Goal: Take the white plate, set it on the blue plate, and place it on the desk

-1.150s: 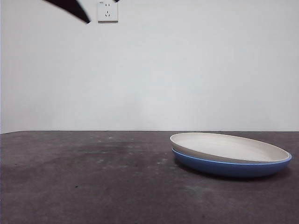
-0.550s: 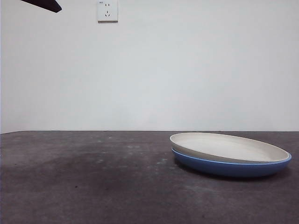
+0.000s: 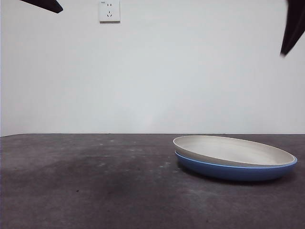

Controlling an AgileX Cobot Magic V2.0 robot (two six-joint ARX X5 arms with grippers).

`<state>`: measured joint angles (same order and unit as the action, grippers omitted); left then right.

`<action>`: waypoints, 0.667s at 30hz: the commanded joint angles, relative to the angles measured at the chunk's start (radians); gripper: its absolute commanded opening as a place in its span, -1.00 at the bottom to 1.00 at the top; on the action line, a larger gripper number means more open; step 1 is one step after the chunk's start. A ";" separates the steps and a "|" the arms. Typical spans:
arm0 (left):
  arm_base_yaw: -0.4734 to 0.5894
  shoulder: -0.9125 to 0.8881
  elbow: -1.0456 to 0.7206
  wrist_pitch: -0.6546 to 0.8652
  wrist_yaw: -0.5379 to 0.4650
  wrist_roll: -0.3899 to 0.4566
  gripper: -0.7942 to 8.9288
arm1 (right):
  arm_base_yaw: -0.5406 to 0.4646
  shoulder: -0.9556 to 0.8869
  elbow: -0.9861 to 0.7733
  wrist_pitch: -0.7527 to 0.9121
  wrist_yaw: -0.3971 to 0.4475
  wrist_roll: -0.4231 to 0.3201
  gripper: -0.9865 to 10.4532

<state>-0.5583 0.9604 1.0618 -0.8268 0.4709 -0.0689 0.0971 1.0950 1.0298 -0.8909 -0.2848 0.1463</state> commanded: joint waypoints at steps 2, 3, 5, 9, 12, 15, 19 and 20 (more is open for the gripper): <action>-0.005 0.006 0.008 0.011 0.004 0.009 -0.07 | -0.016 0.132 0.017 0.053 -0.002 -0.014 -0.03; -0.005 0.006 0.008 0.011 0.004 0.009 -0.07 | -0.021 0.164 0.017 0.067 -0.002 -0.021 -0.05; -0.005 0.006 0.008 0.010 0.004 0.009 -0.07 | -0.025 0.220 0.017 0.096 -0.002 -0.024 -0.08; -0.005 0.006 0.008 0.011 0.004 0.009 -0.07 | -0.034 0.323 0.017 0.151 -0.003 -0.027 -0.08; -0.005 0.006 0.008 0.010 0.004 0.009 -0.07 | -0.034 0.389 0.017 0.183 -0.003 -0.028 -0.08; -0.005 0.006 0.008 0.011 0.003 0.009 -0.07 | -0.034 0.442 0.017 0.213 -0.004 -0.029 -0.08; -0.005 0.006 0.008 0.011 0.003 0.009 -0.07 | -0.034 0.499 0.017 0.243 -0.004 -0.029 -0.15; -0.005 0.006 0.008 0.011 0.003 0.009 -0.07 | -0.034 0.512 0.017 0.249 -0.006 -0.029 -0.17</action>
<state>-0.5583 0.9604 1.0618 -0.8268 0.4709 -0.0689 0.0631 1.5848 1.0298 -0.6487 -0.2878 0.1280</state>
